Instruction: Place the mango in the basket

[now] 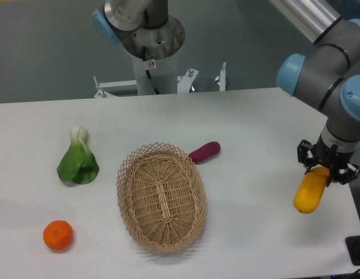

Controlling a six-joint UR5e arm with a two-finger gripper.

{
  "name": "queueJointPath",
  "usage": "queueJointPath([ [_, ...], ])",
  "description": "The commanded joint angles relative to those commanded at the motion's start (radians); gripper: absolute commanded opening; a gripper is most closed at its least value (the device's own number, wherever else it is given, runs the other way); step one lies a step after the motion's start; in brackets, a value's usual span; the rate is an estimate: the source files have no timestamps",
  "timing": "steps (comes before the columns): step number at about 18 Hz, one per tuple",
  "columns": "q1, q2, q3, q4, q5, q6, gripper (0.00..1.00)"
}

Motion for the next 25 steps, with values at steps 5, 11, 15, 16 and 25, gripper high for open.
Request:
queueJointPath([
  [5,0.000,0.000,0.000,0.002,0.002,-0.002,0.24],
  [11,-0.003,0.003,0.000,-0.005,0.000,-0.008,0.24],
  [15,-0.035,0.029,-0.038,-0.014,-0.003,-0.011,0.24],
  [16,-0.050,0.037,-0.052,-0.014,-0.005,-0.011,0.24],
  [25,-0.242,0.089,-0.124,-0.012,-0.002,-0.173,0.24],
])
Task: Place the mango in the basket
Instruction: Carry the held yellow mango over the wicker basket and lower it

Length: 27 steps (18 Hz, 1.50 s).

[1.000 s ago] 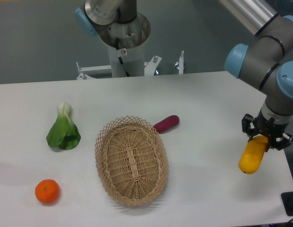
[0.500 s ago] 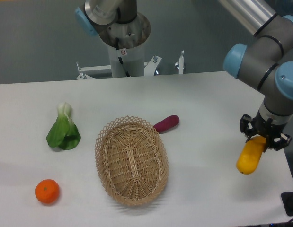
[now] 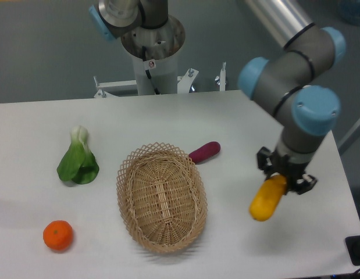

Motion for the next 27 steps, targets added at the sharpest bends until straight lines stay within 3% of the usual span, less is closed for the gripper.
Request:
queueJointPath([
  [4,-0.089,0.055,-0.139,0.040,0.000,-0.002,0.24],
  [9,-0.157,0.081,-0.262,0.146,0.012,0.003,0.25],
  [14,-0.193,0.089,-0.348,0.204,0.058,0.011,0.36],
  [19,-0.204,0.089,-0.353,0.216,0.051,0.012,0.78],
  [20,-0.204,0.089,-0.350,0.216,0.052,0.012,0.94],
  [21,-0.204,0.089,-0.345,0.216,0.052,0.000,1.00],
  [23,-0.197,0.089,-0.327,0.228,0.057,0.000,1.00],
  [27,-0.097,0.112,-0.270,0.227,0.048,0.012,1.00],
])
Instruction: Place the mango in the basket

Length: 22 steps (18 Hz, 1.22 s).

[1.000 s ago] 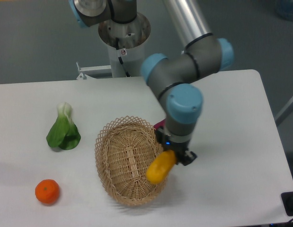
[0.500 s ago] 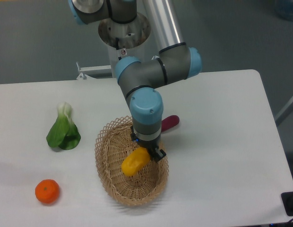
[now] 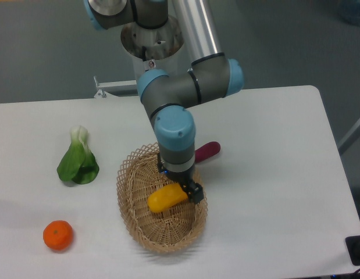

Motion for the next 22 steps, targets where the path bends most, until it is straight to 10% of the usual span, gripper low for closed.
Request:
queueJointPath([
  [13,0.295,-0.143,0.313,-0.167,-0.031,0.127,1.00],
  [22,0.338,-0.233,0.454,-0.221,-0.021,0.206,1.00],
])
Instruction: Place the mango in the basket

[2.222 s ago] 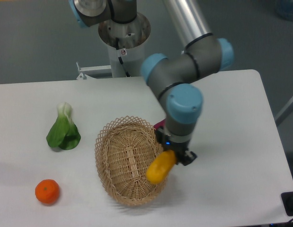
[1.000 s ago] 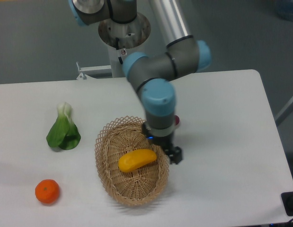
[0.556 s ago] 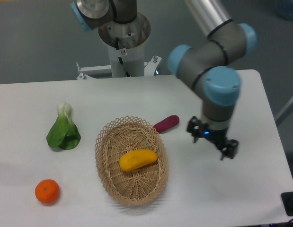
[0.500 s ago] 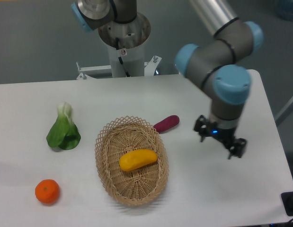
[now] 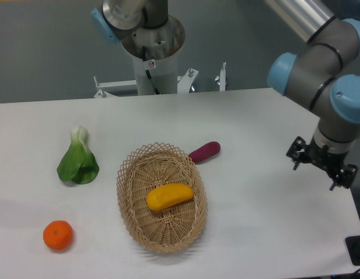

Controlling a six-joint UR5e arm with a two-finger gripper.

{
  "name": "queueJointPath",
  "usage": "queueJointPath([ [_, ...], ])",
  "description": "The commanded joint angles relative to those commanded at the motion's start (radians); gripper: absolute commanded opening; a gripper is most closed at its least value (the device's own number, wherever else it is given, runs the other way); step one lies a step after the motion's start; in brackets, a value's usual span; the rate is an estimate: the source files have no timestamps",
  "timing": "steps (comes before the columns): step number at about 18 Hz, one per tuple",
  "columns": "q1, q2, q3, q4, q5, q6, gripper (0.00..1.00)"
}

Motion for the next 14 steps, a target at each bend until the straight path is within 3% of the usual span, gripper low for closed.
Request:
queueJointPath([
  [14,0.000,0.002,-0.012,0.002,0.006,0.011,1.00],
])
